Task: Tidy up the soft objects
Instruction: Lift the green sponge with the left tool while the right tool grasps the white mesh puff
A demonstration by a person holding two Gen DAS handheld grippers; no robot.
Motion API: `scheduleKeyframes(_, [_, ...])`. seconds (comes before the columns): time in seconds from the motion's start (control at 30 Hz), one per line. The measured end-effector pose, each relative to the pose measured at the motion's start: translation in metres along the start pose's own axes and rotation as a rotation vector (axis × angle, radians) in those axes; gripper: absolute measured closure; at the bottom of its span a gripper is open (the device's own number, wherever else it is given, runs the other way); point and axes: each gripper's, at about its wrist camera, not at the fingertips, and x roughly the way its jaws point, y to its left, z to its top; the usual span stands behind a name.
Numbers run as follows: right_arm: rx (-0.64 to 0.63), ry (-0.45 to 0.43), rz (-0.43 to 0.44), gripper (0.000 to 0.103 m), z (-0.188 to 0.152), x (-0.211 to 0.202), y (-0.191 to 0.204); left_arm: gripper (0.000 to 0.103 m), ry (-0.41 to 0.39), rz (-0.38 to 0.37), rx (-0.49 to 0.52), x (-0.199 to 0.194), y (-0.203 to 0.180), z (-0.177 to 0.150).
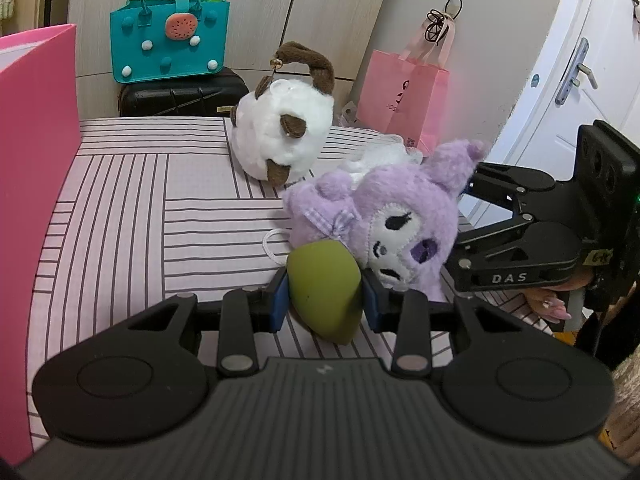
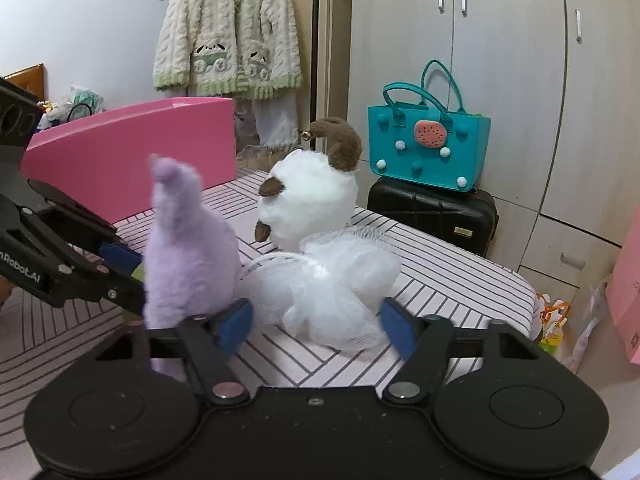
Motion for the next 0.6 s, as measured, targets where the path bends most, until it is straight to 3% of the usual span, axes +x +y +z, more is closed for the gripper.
scheduleKeyframes(0.03, [0.001,0.013,-0.003,0.044,0.001,0.001,0.002,0.067,-0.002,0.002,0.003,0.0,-0.001,-0.001])
scheduleKeyframes(0.1, [-0.003,0.044,0.009,0.067,0.003,0.002,0.011,0.067,-0.004,0.009,0.005,-0.001,-0.002,-0.001])
scheduleKeyframes(0.2, [0.01,0.088,-0.043,0.087,0.005,0.004,0.024,0.067,-0.001,0.002,-0.003,-0.002,-0.001,-0.001])
scheduleKeyframes(0.3, [0.047,0.102,-0.101,0.094,0.005,0.001,0.034,0.067,0.004,0.01,0.002,-0.005,-0.003,-0.002])
scheduleKeyframes(0.6, [0.166,0.129,-0.256,0.097,0.003,-0.018,0.034,0.067,0.011,0.047,0.012,-0.012,-0.005,-0.004])
